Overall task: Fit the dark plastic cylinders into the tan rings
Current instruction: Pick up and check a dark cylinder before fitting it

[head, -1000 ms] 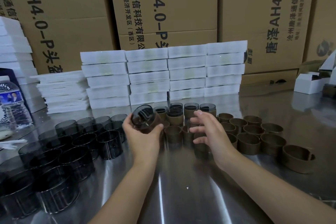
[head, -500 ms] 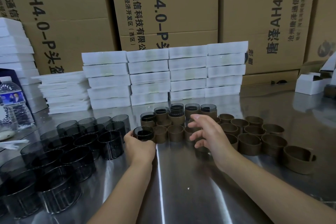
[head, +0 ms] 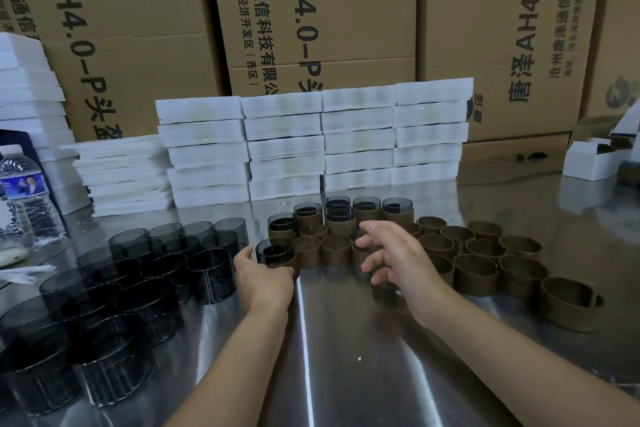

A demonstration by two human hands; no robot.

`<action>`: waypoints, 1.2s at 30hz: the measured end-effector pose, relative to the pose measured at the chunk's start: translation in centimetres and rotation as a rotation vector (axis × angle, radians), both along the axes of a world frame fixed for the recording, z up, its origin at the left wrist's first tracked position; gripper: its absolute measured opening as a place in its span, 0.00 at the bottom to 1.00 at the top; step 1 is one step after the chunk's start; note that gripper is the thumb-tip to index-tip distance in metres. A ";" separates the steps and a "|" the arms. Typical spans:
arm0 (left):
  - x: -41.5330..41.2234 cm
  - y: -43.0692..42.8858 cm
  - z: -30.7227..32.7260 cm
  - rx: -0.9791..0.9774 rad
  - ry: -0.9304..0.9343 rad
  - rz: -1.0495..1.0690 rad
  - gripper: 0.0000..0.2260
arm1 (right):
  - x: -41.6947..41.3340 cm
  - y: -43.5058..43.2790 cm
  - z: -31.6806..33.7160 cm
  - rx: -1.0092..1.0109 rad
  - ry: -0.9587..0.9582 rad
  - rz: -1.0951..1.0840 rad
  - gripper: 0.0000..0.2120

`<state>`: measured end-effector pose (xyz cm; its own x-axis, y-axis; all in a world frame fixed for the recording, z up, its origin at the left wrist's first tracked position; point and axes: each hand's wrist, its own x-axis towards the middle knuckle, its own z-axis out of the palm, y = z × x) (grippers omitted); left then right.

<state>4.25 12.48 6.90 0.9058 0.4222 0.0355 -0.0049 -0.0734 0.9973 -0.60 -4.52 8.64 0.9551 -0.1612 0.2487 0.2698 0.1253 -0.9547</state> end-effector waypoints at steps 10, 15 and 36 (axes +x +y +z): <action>0.8 -0.3 -0.6 -0.156 -0.042 -0.002 0.32 | -0.2 0.1 0.1 -0.021 0.020 0.034 0.11; 0.4 -0.5 -0.4 -0.066 -0.029 -0.024 0.17 | -0.3 0.1 -0.1 -0.081 0.030 0.048 0.05; -1.0 0.3 0.8 0.043 0.045 0.484 0.24 | -0.9 0.5 0.2 -0.140 0.135 0.167 0.10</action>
